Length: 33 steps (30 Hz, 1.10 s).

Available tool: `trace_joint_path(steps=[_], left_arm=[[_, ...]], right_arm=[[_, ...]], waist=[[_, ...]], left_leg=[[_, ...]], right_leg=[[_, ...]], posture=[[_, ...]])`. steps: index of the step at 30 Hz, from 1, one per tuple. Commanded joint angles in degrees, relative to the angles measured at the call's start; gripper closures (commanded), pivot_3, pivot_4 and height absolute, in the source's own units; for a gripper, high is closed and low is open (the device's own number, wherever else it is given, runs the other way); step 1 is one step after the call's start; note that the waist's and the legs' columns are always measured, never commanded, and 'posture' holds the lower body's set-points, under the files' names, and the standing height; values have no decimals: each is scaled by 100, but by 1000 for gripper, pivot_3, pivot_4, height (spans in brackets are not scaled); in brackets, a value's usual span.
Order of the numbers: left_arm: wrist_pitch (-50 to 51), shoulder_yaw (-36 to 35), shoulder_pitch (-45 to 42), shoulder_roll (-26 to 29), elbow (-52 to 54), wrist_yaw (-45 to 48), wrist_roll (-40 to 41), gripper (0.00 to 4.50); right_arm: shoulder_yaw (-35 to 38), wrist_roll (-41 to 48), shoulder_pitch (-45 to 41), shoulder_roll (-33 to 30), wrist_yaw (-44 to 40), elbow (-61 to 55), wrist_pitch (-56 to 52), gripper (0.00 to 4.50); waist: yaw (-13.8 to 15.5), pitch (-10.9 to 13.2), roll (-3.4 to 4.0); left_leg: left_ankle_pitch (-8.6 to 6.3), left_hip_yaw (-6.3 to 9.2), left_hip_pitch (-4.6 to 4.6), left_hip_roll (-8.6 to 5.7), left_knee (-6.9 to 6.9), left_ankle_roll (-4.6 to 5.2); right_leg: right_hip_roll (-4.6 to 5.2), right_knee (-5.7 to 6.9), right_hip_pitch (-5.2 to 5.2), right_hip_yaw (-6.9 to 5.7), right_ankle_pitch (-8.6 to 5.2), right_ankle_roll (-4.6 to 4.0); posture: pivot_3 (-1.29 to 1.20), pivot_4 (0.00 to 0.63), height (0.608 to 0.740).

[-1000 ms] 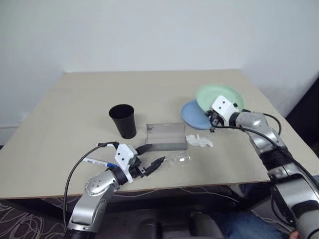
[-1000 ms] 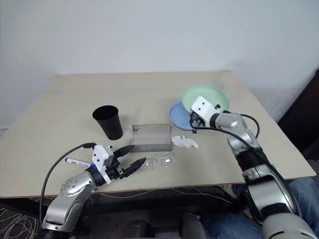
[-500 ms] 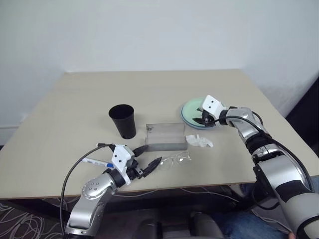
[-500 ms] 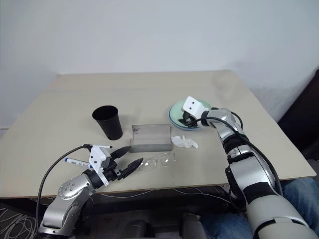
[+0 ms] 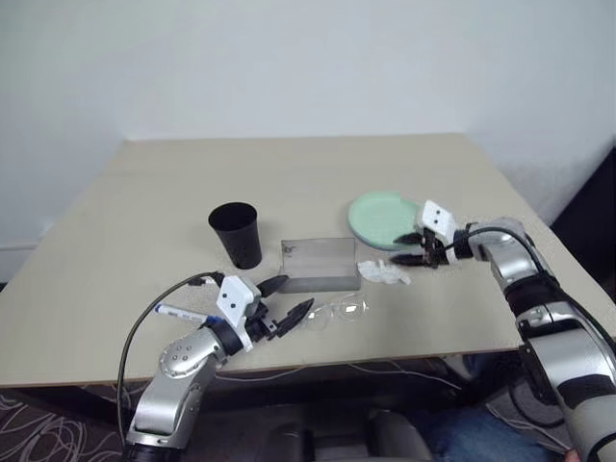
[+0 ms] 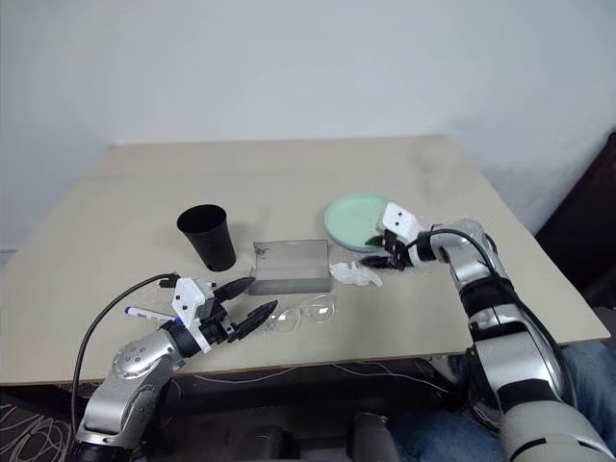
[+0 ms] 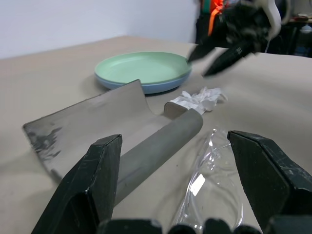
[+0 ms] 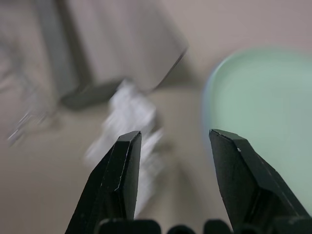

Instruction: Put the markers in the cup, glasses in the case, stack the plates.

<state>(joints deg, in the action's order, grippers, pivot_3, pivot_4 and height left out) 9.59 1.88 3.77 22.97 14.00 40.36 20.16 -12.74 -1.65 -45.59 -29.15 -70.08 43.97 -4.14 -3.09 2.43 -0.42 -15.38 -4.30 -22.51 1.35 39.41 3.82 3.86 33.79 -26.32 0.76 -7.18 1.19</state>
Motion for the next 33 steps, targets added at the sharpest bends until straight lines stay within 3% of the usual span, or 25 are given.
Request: trace_joint_path(steps=[1, 14, 17, 22, 28, 33], left_arm=[[-42, -8, -117, 18, 43, 69, 34, 823], [-41, -46, -80, -10, 106, 24, -3, 823], [-38, -54, -66, -7, 117, 5, -3, 823], [-31, -37, -76, 0, 117, -1, 1, 823], [-31, -24, -103, 2, 104, 12, 0, 823], [-26, -34, -107, 23, 101, 32, 5, 823]], right_arm=[[-15, 89, 2, -30, -169, -553, -340, 2109], [-347, -347, -40, 296, 315, -37, -483, 2109], [-364, -379, -73, 289, 350, 41, -435, 2658], [-299, -328, -92, 214, 331, -92, -465, 4417], [-166, -210, -166, 93, 268, -216, -370, 4473], [228, -144, -871, 178, 981, 252, -193, 4473]], waist=[[3, 0, 1], [9, -1, 1], [7, -1, 0], [7, -1, 0], [9, -1, 1], [-3, 3, 10]], left_leg=[[1, 0, 2, -2, 0, -2], [5, -10, -2, 0, 2, -10], [5, -14, -1, 0, 2, -10], [5, -13, -1, 1, 3, -11], [6, -13, -2, 0, 3, -10], [5, -13, -2, 0, 7, -11]], right_leg=[[-3, 1, 0, 0, 1, -2], [-3, -1, 1, -6, 3, -4], [-3, 0, 3, -6, 3, -4], [-3, 1, 3, -7, 3, -4], [-3, 0, 2, -7, 3, -4], [-4, 2, -2, 0, 5, -7]], posture=[[0, 0, 721], [0, 0, 721], [0, 0, 721], [0, 0, 721], [0, 0, 721], [0, 0, 721]])
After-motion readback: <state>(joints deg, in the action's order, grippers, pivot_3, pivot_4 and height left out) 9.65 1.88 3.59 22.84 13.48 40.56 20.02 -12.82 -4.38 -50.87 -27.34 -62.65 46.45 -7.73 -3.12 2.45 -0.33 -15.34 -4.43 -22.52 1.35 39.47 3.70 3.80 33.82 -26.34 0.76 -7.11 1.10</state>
